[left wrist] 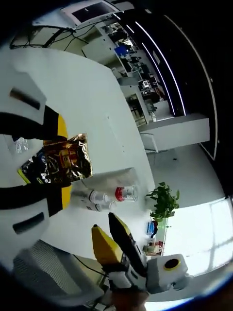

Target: Arrange the skincare products in the storage area until every visible bottle or jar stands upright without overlapping.

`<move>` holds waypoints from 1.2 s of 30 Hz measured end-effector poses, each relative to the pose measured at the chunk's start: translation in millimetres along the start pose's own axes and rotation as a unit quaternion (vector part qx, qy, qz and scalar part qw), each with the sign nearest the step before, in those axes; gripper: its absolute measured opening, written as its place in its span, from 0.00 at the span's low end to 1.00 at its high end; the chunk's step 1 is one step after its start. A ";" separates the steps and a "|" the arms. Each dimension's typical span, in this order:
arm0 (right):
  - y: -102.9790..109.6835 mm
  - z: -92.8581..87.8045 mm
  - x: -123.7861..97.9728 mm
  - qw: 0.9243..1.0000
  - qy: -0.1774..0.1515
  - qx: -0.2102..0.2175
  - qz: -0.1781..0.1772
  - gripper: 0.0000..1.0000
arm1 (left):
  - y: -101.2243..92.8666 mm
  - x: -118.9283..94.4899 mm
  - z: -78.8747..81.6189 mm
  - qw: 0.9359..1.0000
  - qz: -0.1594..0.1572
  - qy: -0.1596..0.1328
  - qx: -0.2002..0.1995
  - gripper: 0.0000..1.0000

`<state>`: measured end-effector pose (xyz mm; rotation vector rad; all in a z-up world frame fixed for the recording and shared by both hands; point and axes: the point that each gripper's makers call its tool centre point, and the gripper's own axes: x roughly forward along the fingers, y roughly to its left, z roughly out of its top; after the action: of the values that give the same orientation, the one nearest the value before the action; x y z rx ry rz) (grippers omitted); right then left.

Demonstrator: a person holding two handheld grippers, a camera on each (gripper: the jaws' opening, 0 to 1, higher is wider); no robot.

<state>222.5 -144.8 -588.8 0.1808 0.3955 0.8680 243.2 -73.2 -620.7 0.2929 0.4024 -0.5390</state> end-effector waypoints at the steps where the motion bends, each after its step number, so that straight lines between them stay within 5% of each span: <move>1: -1.2 1.3 1.8 1.000 -0.002 0.005 -0.001 0.32 | -4.2 -1.6 1.7 1.000 -0.003 -0.002 0.003 0.35; 8: -1.4 -0.9 13.2 0.996 -0.015 0.088 0.014 0.26 | -13.6 -11.5 13.5 1.000 -0.013 -0.017 0.013 0.35; 19: 2.1 -5.1 23.7 0.989 -0.023 0.140 0.034 0.13 | -26.0 -20.4 24.4 0.999 -0.028 -0.030 0.021 0.35; 22: 3.5 -3.5 22.5 0.987 -0.035 0.151 0.044 0.02 | -29.3 -19.5 25.6 0.999 -0.034 -0.033 0.017 0.35; 33: 2.2 -2.2 19.4 0.987 -0.037 0.152 0.041 0.01 | -22.6 -22.0 7.7 0.999 -0.039 -0.017 -0.035 0.48; 36: 1.6 -5.2 17.6 0.987 -0.031 0.151 0.039 0.01 | -8.8 -25.4 -8.5 0.996 -0.033 0.001 -0.086 0.53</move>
<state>229.5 -130.2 -597.6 0.5045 0.4621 0.8753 216.0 -66.2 -618.4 0.1146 0.4585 -0.5659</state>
